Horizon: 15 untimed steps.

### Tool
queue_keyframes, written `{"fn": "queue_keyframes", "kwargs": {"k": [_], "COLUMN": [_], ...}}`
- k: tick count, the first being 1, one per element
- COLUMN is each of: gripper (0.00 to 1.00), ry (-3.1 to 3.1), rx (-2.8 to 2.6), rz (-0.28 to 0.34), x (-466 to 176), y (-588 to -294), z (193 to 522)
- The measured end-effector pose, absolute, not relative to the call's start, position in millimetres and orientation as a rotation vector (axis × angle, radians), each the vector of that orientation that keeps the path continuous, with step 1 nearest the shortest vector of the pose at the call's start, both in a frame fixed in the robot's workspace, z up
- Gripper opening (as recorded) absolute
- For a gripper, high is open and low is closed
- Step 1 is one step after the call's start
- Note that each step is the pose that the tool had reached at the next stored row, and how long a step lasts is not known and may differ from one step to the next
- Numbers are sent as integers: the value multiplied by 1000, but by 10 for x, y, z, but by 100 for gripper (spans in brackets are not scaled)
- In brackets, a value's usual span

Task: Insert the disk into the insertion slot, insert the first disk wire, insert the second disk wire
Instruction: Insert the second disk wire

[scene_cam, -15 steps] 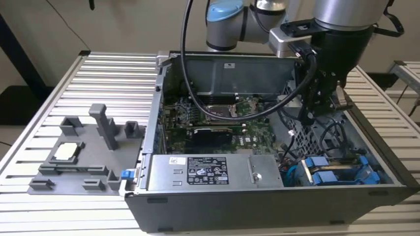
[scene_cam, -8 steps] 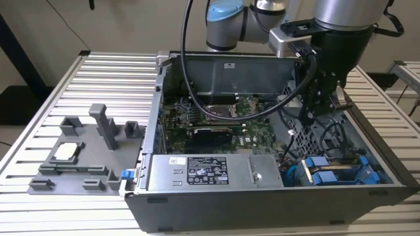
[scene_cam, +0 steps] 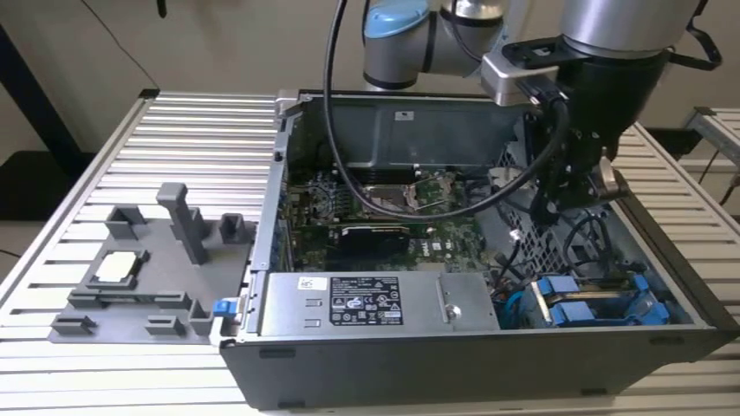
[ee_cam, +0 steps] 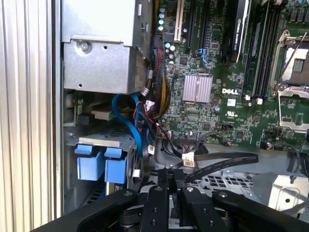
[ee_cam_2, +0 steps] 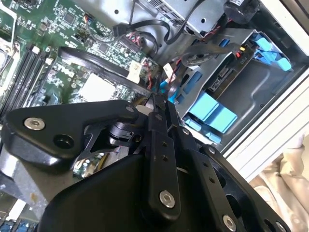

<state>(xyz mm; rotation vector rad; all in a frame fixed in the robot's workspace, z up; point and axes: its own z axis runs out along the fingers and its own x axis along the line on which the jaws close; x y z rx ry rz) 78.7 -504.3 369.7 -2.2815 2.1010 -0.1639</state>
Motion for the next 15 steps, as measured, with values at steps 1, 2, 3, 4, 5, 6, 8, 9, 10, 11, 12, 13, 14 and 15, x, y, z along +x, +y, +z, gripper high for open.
{"fn": "queue_keyframes", "kwargs": {"k": [1, 2, 3, 4, 5, 6, 8, 9, 10, 11, 12, 13, 14, 15], "gripper": [16, 16, 16, 16, 16, 16, 16, 16, 16, 16, 16, 16, 16, 16], "ry": [2103, 2105, 2107, 2109, 2112, 2114, 2118, 2120, 2122, 2124, 2126, 2128, 2130, 2132], "rx": [-2284, -2286, -2289, -2292, -2294, -2297, -2302, -2305, -2307, -2309, -2312, -2314, -2316, -2319], "rz": [-159, -154, -149, -144, -139, -133, -123, -118, -113, -108, -103, -98, -93, -88], "x": [804, 823, 842, 860, 878, 896, 932, 950, 969, 987, 1006, 1023, 1041, 1061], "y": [-5066, -5096, -5126, -5156, -5188, -5220, -5286, -5319, -5352, -5385, -5418, -5447, -5482, -5516], "z": [3695, 3693, 3692, 3692, 3690, 3689, 3686, 3686, 3684, 3684, 3682, 3681, 3680, 3681]}}
